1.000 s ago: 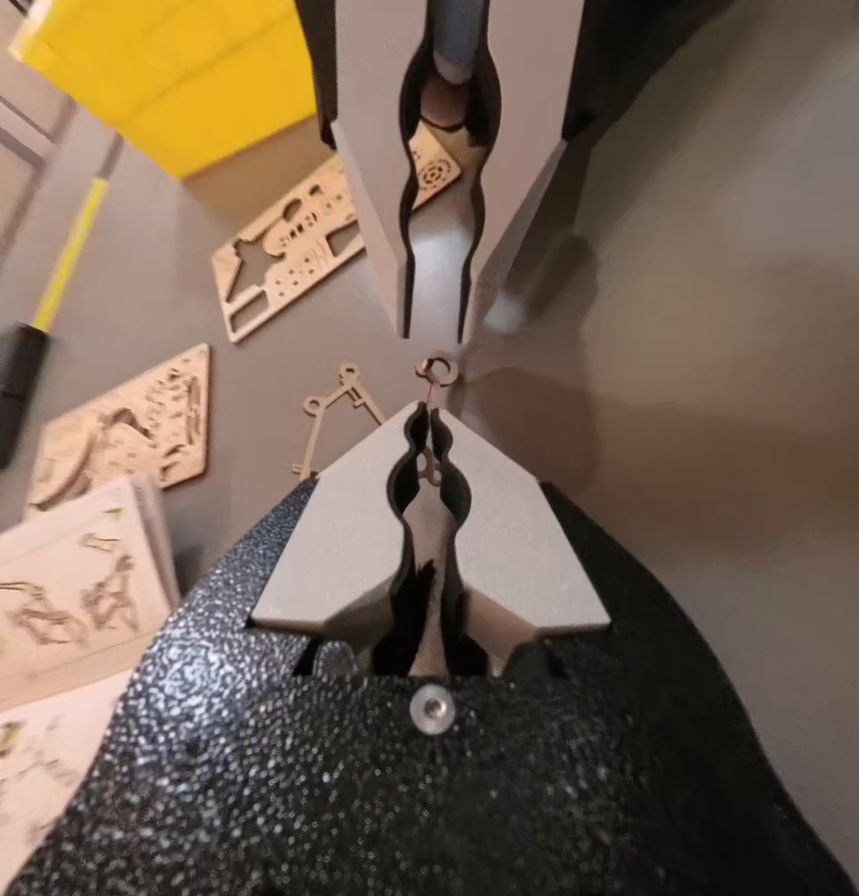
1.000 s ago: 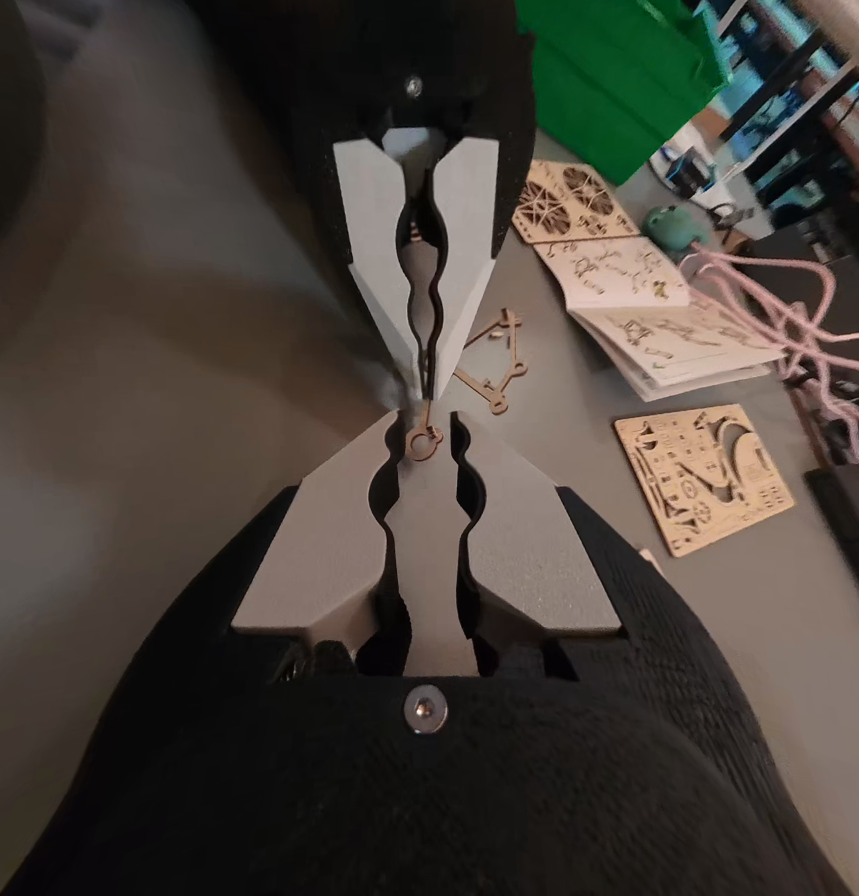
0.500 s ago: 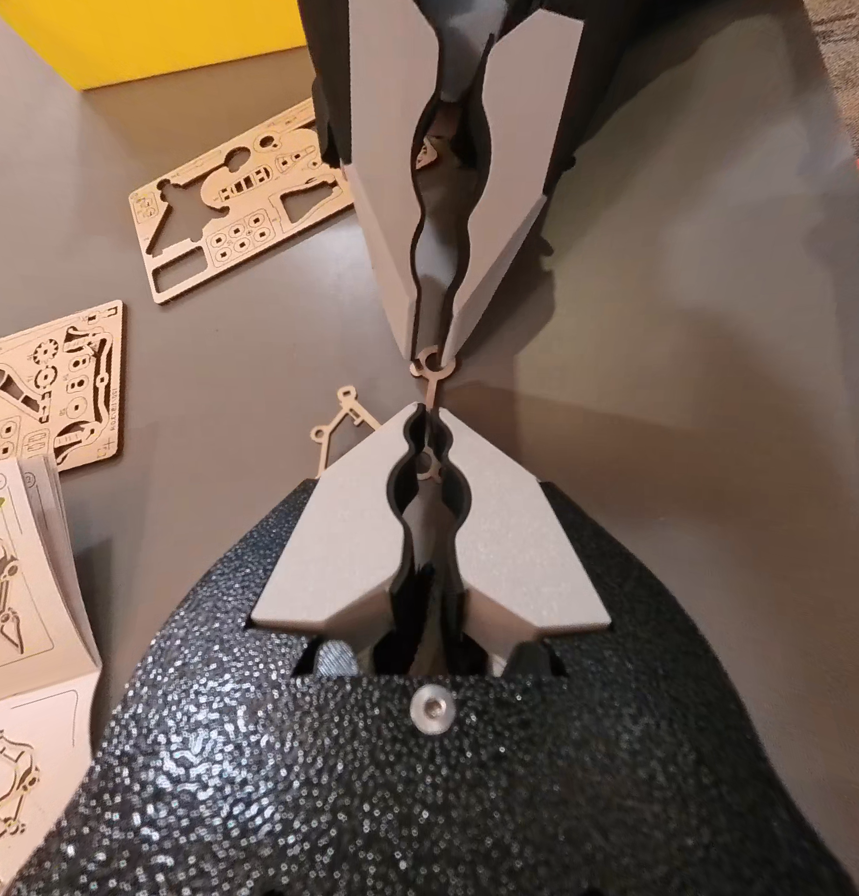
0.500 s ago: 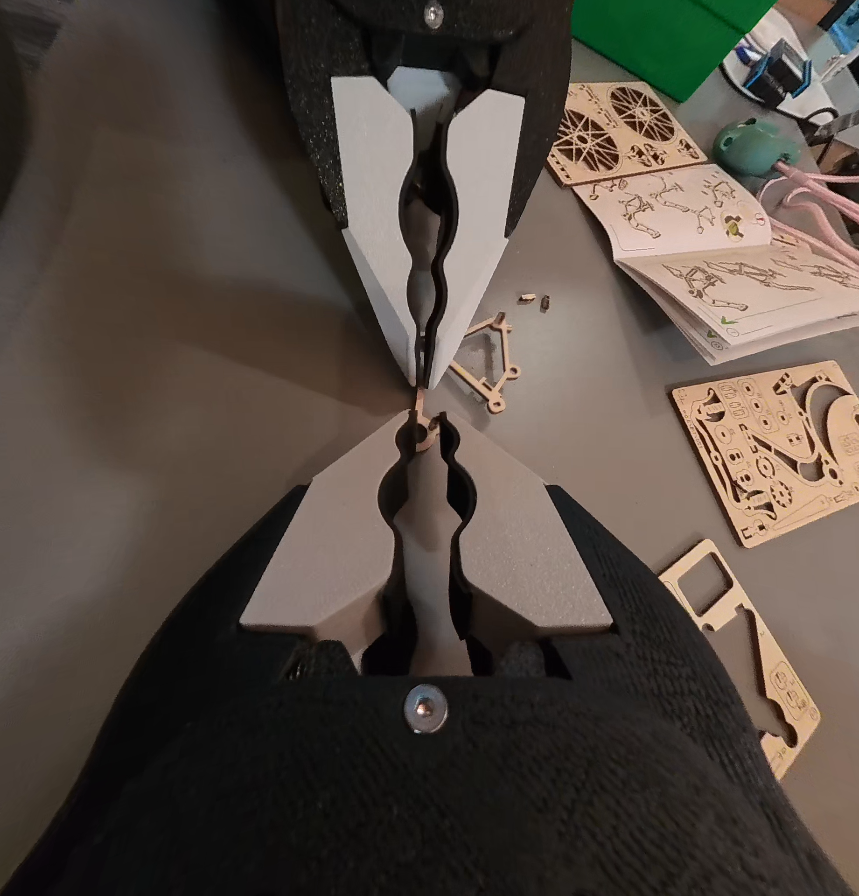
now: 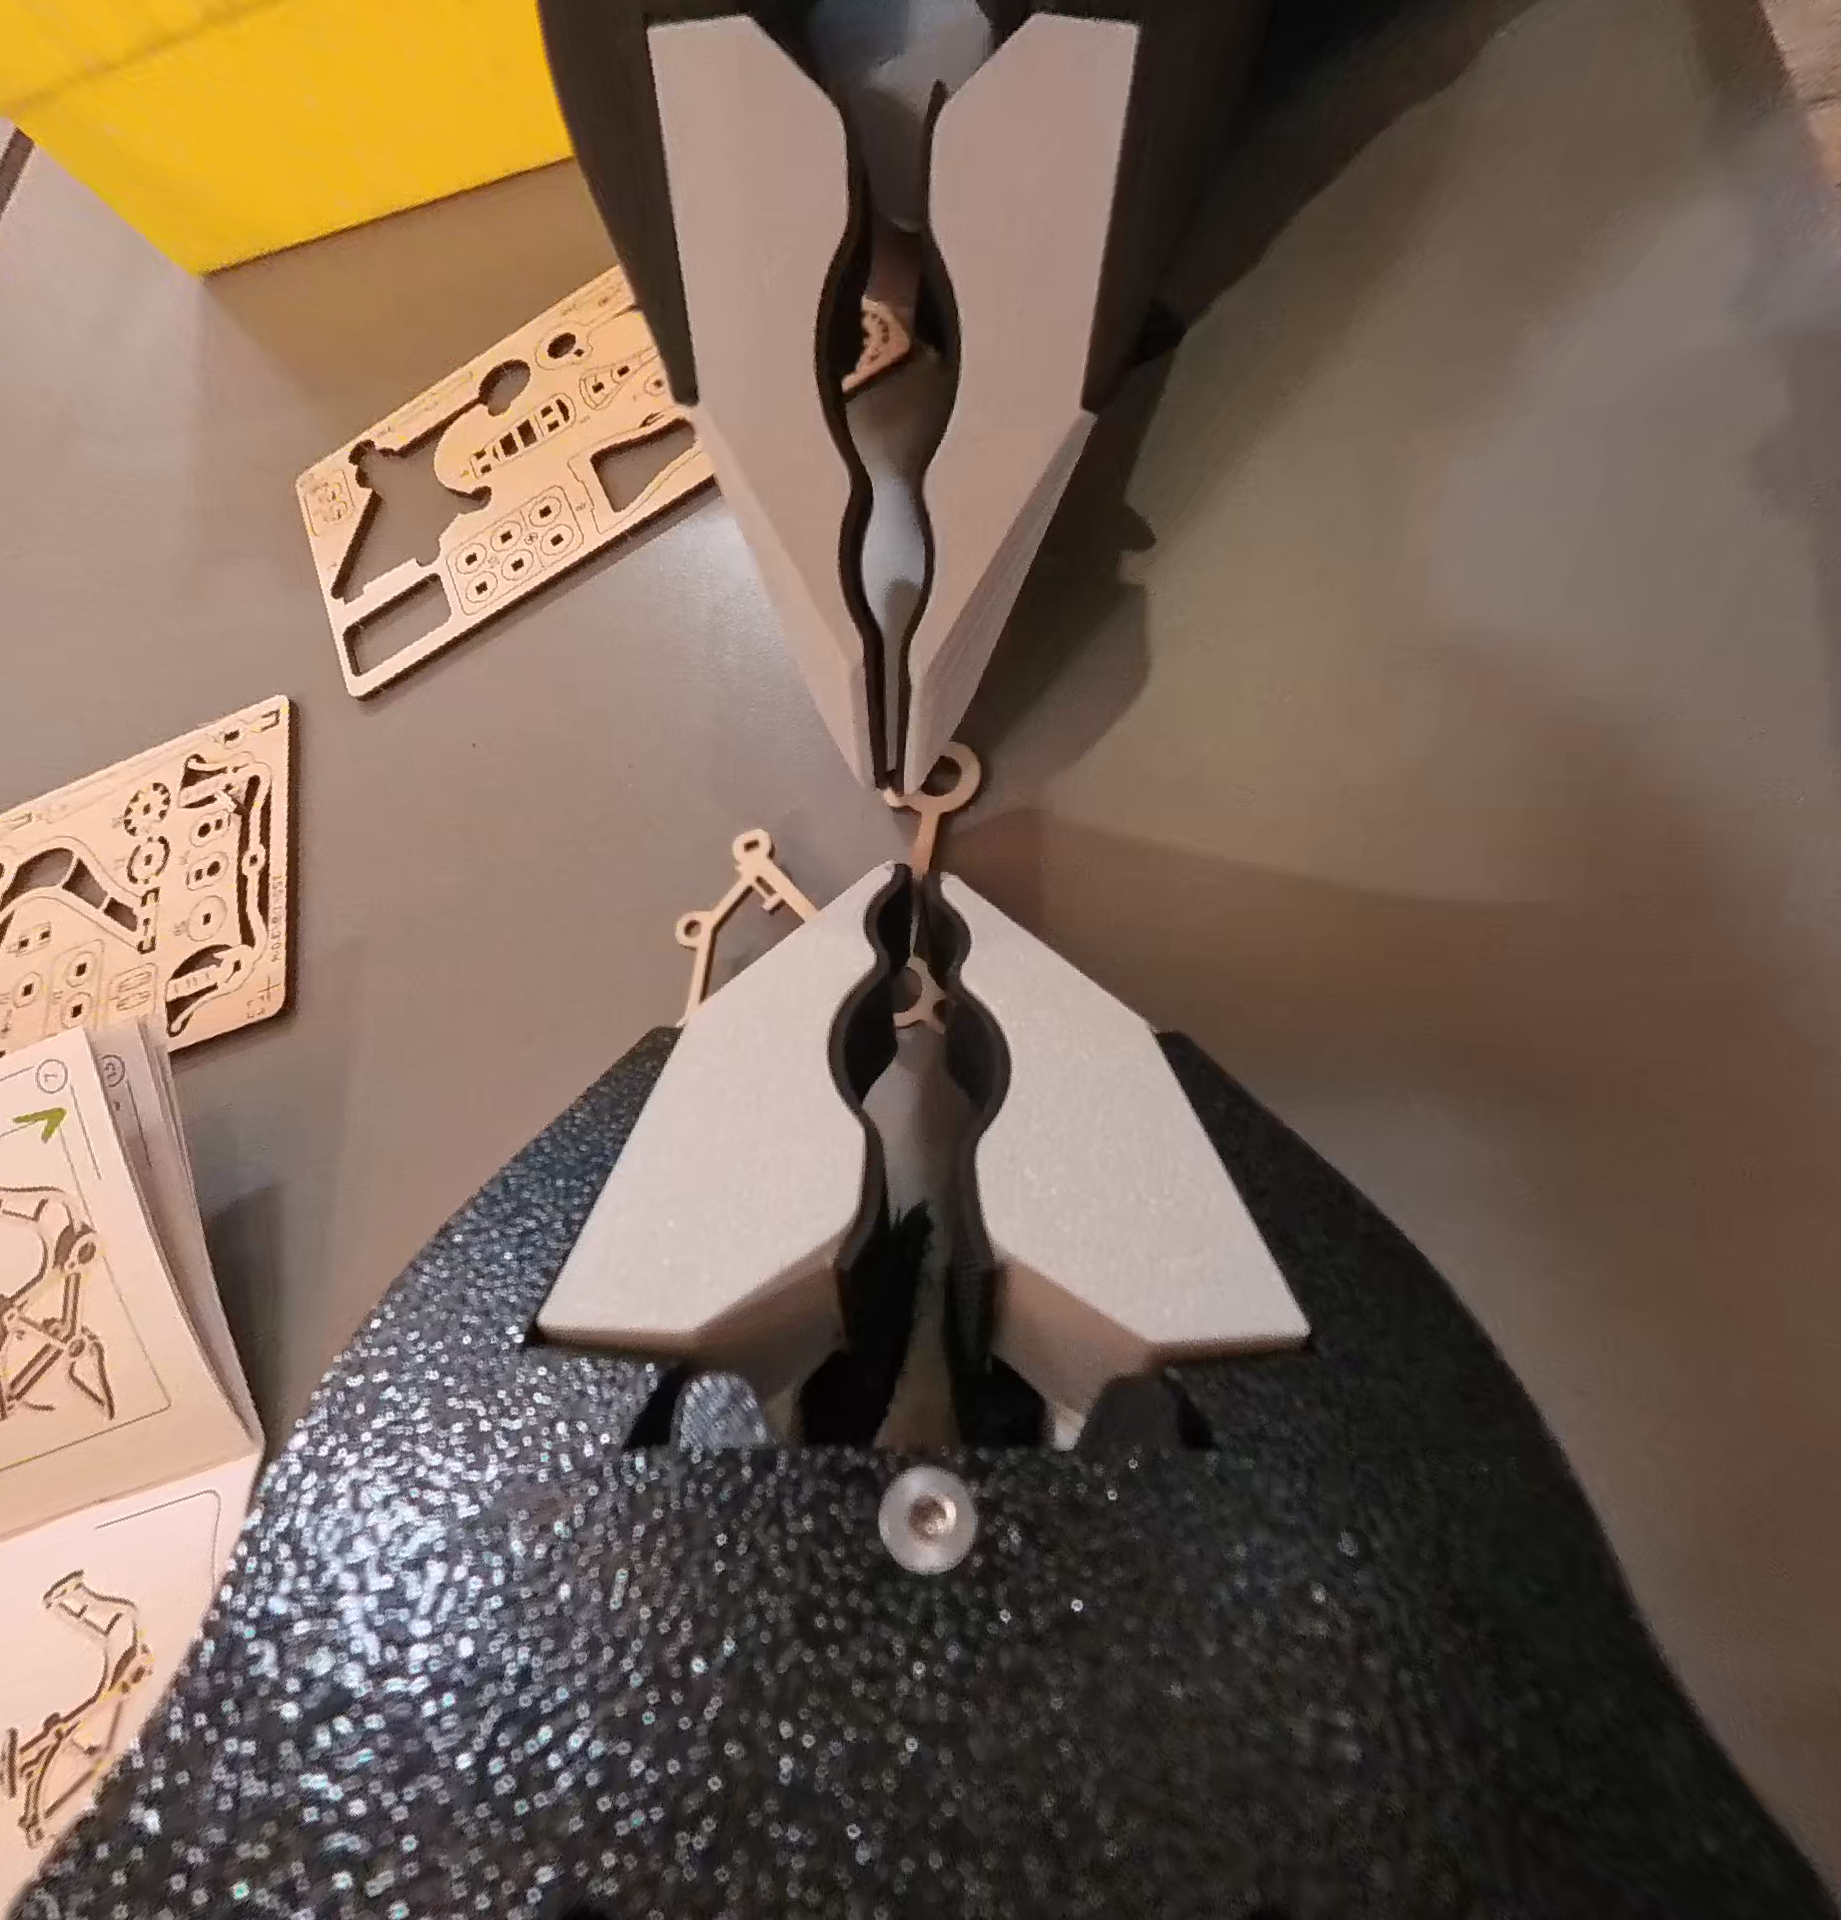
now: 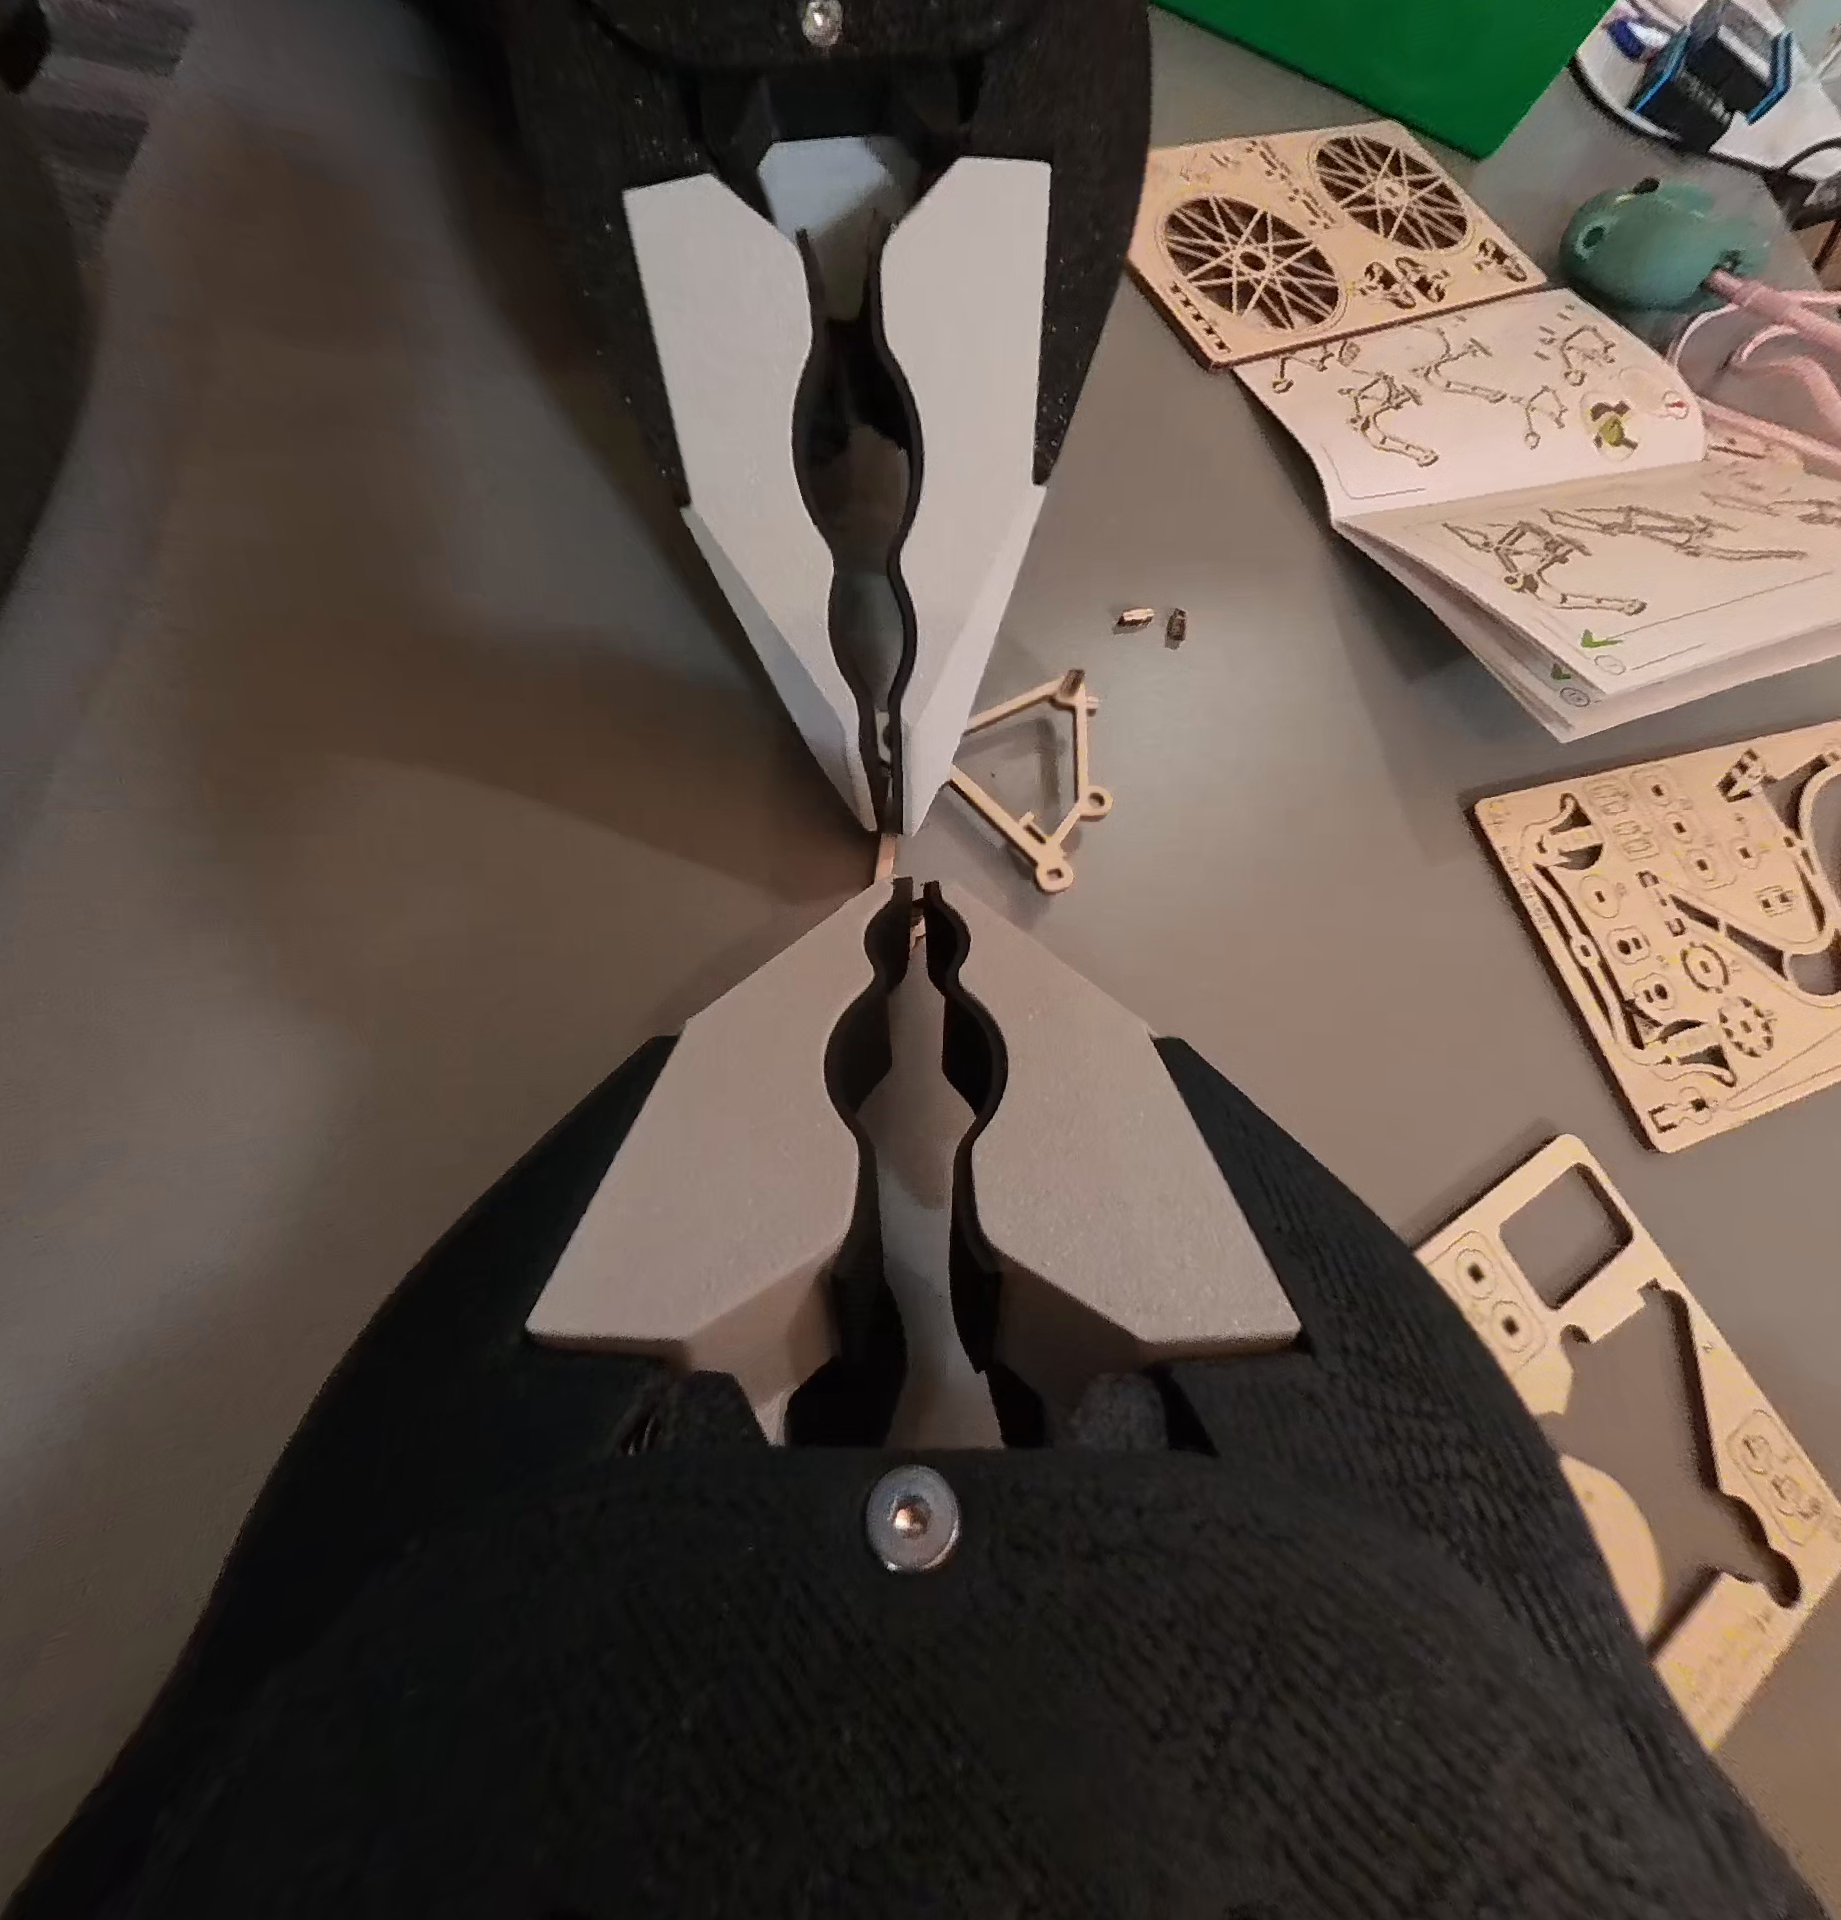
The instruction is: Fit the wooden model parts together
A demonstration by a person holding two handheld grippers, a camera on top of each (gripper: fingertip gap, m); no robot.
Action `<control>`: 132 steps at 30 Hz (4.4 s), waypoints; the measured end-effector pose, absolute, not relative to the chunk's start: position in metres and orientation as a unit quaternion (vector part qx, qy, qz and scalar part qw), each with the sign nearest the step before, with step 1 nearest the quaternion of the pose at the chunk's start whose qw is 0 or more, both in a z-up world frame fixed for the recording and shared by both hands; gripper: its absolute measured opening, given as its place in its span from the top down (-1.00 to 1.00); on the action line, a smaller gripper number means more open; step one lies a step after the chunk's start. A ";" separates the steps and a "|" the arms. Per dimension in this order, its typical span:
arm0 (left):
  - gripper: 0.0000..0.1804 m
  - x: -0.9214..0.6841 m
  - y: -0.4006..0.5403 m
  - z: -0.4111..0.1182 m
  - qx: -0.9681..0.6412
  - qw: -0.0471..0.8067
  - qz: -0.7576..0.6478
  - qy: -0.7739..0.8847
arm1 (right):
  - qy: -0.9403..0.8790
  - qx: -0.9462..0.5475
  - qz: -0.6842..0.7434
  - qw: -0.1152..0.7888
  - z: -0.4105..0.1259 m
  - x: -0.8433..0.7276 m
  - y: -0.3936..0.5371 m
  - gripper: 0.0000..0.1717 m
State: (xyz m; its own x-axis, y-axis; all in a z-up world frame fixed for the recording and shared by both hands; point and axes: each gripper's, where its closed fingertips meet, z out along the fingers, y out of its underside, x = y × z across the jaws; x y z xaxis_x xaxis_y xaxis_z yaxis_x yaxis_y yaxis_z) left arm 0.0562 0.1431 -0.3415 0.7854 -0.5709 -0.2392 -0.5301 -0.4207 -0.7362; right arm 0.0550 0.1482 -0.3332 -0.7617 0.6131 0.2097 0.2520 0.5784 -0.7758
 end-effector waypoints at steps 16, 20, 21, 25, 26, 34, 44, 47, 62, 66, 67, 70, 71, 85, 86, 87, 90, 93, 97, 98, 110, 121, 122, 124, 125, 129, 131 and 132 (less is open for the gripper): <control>1.00 0.055 0.143 -0.343 -0.852 0.419 -0.054 0.309 | -0.855 -0.265 0.396 0.206 -0.336 0.056 0.147 1.00; 1.00 0.055 0.143 -0.342 -0.853 0.421 -0.068 0.301 | -0.848 -0.276 0.409 0.192 -0.334 0.056 0.148 0.99; 1.00 0.055 0.143 -0.342 -0.853 0.421 -0.069 0.301 | -0.843 -0.280 0.420 0.187 -0.331 0.056 0.149 0.98; 1.00 0.055 0.143 -0.343 -0.854 0.416 -0.068 0.304 | -0.826 -0.294 0.456 0.154 -0.323 0.058 0.153 0.91; 1.00 0.055 0.143 -0.343 -0.854 0.415 -0.069 0.305 | -0.834 -0.288 0.446 0.151 -0.327 0.059 0.152 0.91; 1.00 0.055 0.143 -0.343 -0.854 0.414 -0.074 0.307 | -0.844 -0.281 0.430 0.154 -0.332 0.055 0.150 0.97; 1.00 0.057 0.142 -0.343 -0.851 0.414 -0.077 0.315 | -0.854 -0.257 0.428 0.143 -0.334 0.056 0.148 0.99; 1.00 0.057 0.142 -0.343 -0.851 0.413 -0.082 0.312 | -0.856 -0.254 0.428 0.139 -0.334 0.056 0.148 0.99; 1.00 0.056 0.142 -0.343 -0.854 0.414 -0.097 0.299 | -0.863 -0.236 0.418 0.158 -0.336 0.057 0.147 1.00; 1.00 0.055 0.142 -0.342 -0.855 0.418 -0.110 0.287 | -0.827 -0.261 0.464 0.180 -0.318 0.049 0.152 1.00; 1.00 0.055 0.142 -0.342 -0.855 0.418 -0.114 0.284 | -0.805 -0.273 0.486 0.203 -0.307 0.044 0.158 1.00; 1.00 0.055 0.143 -0.341 -0.855 0.419 -0.120 0.280 | -0.749 -0.308 0.517 0.275 -0.286 0.032 0.181 0.97; 1.00 0.055 0.143 -0.341 -0.855 0.419 -0.121 0.279 | -0.736 -0.314 0.524 0.292 -0.282 0.031 0.185 0.97; 1.00 0.063 0.135 -0.336 -0.816 0.455 -0.072 0.350 | -0.704 -0.303 0.492 0.413 -0.269 0.026 0.208 0.96; 1.00 0.064 0.134 -0.336 -0.810 0.458 -0.068 0.360 | -0.704 -0.304 0.492 0.412 -0.269 0.026 0.208 0.96; 1.00 0.065 0.134 -0.335 -0.806 0.460 -0.066 0.367 | -0.704 -0.304 0.492 0.411 -0.269 0.026 0.208 0.96; 1.00 0.067 0.133 -0.335 -0.799 0.464 -0.062 0.379 | -0.708 -0.300 0.489 0.412 -0.270 0.027 0.207 0.96; 1.00 0.067 0.133 -0.335 -0.796 0.464 -0.062 0.383 | -0.712 -0.296 0.484 0.413 -0.272 0.027 0.206 0.97; 1.00 0.067 0.133 -0.335 -0.798 0.462 -0.066 0.382 | -0.715 -0.293 0.482 0.412 -0.273 0.027 0.205 0.97; 1.00 0.067 0.133 -0.335 -0.799 0.462 -0.068 0.379 | -0.716 -0.292 0.482 0.412 -0.273 0.027 0.204 0.97; 0.83 0.058 0.140 -0.331 -0.806 0.480 -0.035 0.344 | -0.722 -0.275 0.464 0.433 -0.274 0.024 0.206 0.97; 0.36 0.024 0.108 -0.248 -0.680 0.695 -0.038 0.232 | -0.721 -0.264 0.409 0.493 -0.273 0.018 0.220 0.97; 0.36 0.015 0.106 -0.242 -0.670 0.709 -0.027 0.219 | -0.724 -0.265 0.398 0.497 -0.274 0.016 0.222 0.97; 0.38 0.000 0.103 -0.235 -0.660 0.724 -0.017 0.200 | -0.730 -0.267 0.363 0.513 -0.277 0.011 0.227 0.97; 0.39 -0.007 0.102 -0.235 -0.662 0.726 -0.030 0.183 | -0.730 -0.267 0.344 0.526 -0.275 0.007 0.230 0.98; 0.39 -0.030 0.102 -0.230 -0.656 0.738 -0.130 0.092 | -0.705 -0.284 0.331 0.558 -0.256 -0.007 0.229 0.99; 0.40 -0.036 0.102 -0.227 -0.648 0.740 -0.166 0.069 | -0.681 -0.314 0.365 0.552 -0.243 -0.015 0.220 0.99; 0.40 -0.037 0.101 -0.226 -0.645 0.742 -0.174 0.064 | -0.668 -0.328 0.384 0.548 -0.237 -0.020 0.215 0.99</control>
